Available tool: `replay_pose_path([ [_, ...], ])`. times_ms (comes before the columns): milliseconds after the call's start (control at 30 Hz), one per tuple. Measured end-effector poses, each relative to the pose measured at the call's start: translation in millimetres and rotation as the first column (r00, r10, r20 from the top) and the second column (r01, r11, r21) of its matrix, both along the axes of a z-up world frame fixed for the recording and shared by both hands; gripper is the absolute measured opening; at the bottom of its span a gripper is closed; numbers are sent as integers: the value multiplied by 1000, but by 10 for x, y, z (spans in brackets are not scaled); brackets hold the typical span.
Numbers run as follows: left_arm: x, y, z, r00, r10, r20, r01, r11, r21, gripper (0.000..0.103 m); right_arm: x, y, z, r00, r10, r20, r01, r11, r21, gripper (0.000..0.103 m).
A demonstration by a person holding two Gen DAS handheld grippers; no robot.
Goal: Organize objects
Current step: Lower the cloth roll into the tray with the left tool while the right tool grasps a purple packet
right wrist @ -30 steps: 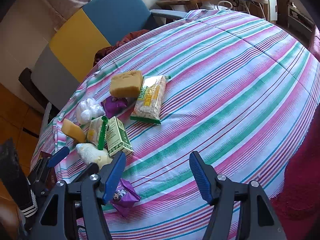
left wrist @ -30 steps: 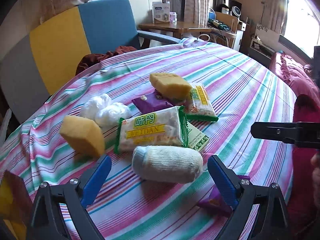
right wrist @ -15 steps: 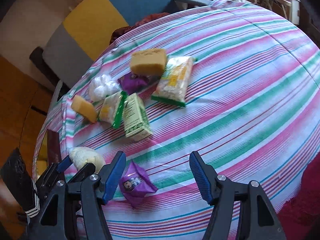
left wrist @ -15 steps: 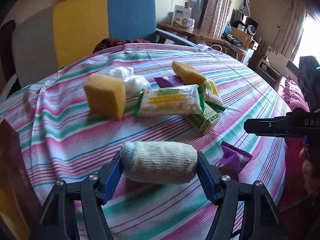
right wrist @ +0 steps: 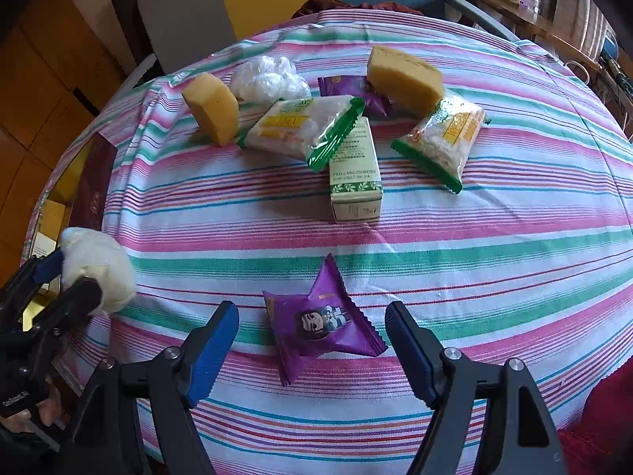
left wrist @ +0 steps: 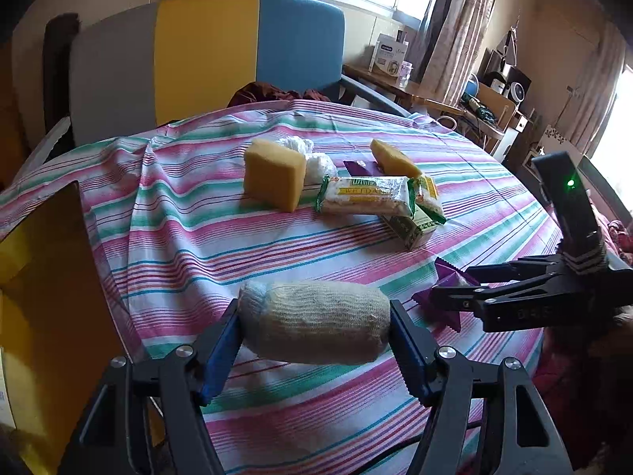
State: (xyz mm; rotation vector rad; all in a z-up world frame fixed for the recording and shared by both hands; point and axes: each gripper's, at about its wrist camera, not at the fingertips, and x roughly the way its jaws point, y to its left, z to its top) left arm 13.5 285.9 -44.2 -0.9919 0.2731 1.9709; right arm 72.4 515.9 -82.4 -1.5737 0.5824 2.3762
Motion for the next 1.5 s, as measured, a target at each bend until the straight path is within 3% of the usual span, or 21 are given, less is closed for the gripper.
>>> replay_pose_path([
  [100,8,-107,70,1000,9,7,-9,1000,21,71,-9,7,-51,1000,0,30,0,1000,8,78],
  [133,14,-134,85,1000,11,7,-12,1000,27,71,-9,-1,-65,999,3,41,-4,1000,13,72],
  [233,34,-230,127,1000,21,2,-22,999,40,71,-28,-48,-91,997,23,73,-27,998,61,44],
  [500,-2,-563,212,997,81,-8,-80,995,56,71,-8,-60,-57,997,37,67,-43,995,88,42],
  [700,-130,-1078,256,981,194,-5,-193,980,47,71,12,-10,-13,999,22,48,-26,996,91,42],
  [867,-314,-1766,299,932,362,-17,-362,932,31,71,44,4,36,999,25,26,-27,996,88,42],
  [1000,-498,-2332,214,862,505,-47,-507,862,-28,71,72,-24,72,999,32,11,-33,995,92,42],
  [1133,-612,-2682,44,807,589,-53,-591,802,-88,71,53,-65,105,999,39,-3,-39,995,96,42],
  [1300,-651,-2818,-134,772,631,-71,-634,760,-143,74,54,-103,130,999,45,-15,-43,993,106,42],
  [1433,-603,-2872,-138,769,634,-82,-639,758,-132,76,63,-142,183,998,54,-41,-49,992,115,42],
  [1500,-586,-2896,-95,768,633,-100,-640,759,-119,83,57,-183,209,997,67,-49,-60,990,130,42],
])
